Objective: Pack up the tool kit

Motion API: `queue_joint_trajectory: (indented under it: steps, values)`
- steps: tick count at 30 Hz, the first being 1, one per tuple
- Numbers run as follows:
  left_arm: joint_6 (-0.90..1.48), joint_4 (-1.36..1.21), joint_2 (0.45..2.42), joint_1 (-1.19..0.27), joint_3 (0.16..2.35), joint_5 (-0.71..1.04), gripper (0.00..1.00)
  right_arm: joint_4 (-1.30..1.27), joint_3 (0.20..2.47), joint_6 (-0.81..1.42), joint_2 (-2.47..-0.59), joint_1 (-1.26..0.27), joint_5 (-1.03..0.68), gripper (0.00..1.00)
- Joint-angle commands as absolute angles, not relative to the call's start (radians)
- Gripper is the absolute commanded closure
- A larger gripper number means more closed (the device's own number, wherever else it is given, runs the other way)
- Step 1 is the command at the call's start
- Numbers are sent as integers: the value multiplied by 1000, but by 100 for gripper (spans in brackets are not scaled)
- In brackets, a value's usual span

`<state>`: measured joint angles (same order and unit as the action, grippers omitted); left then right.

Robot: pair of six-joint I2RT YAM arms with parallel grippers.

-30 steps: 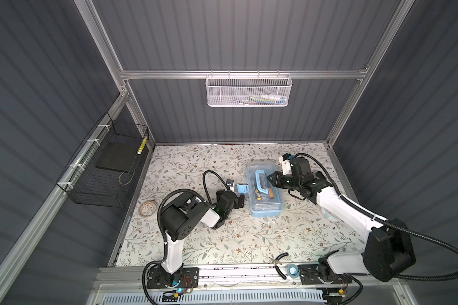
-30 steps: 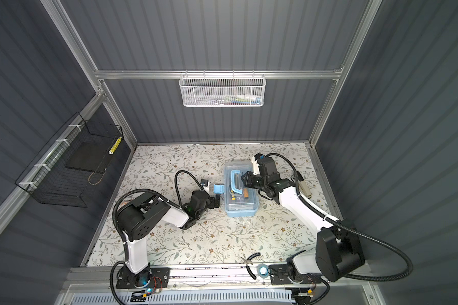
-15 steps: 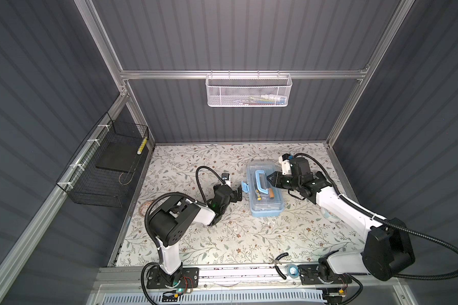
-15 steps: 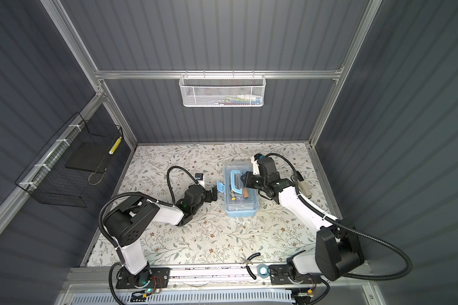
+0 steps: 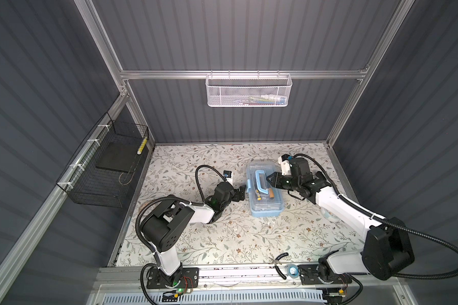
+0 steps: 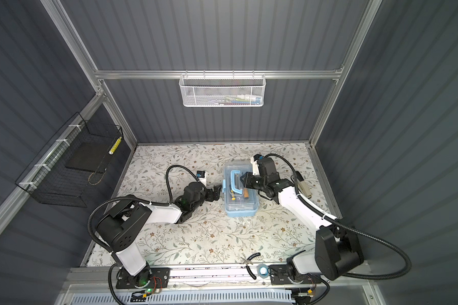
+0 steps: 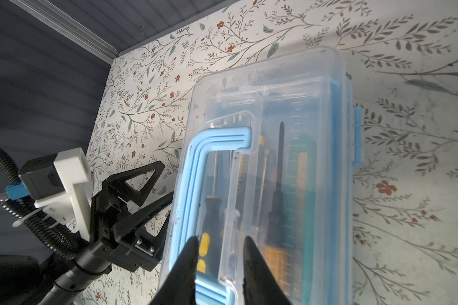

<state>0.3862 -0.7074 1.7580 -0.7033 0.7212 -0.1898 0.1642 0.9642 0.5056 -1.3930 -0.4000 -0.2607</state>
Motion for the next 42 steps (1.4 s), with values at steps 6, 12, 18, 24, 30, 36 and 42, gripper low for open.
queue_joint_trajectory:
  steps: [6, 12, 18, 24, 30, 36, 42]
  values:
    - [484, -692, 1723, -700, 726, -107, 12, 150, 943, 503, -1401, -395, -285, 68]
    - [502, -643, 1726, -701, 745, -54, 12, 146, 940, 506, -1404, -396, -296, 67]
    - [522, -623, 1714, -701, 745, -50, 14, 143, 937, 510, -1407, -395, -308, 67]
    - [536, -623, 1700, -700, 740, -50, 15, 142, 932, 512, -1408, -396, -322, 66]
    - [541, -609, 1676, -701, 741, -49, 16, 134, 921, 516, -1405, -396, -325, 66]
    - [543, -605, 1669, -701, 748, -36, 20, 129, 913, 518, -1407, -397, -325, 66]
    - [562, -603, 1671, -701, 759, -20, 25, 130, 910, 518, -1407, -397, -326, 66]
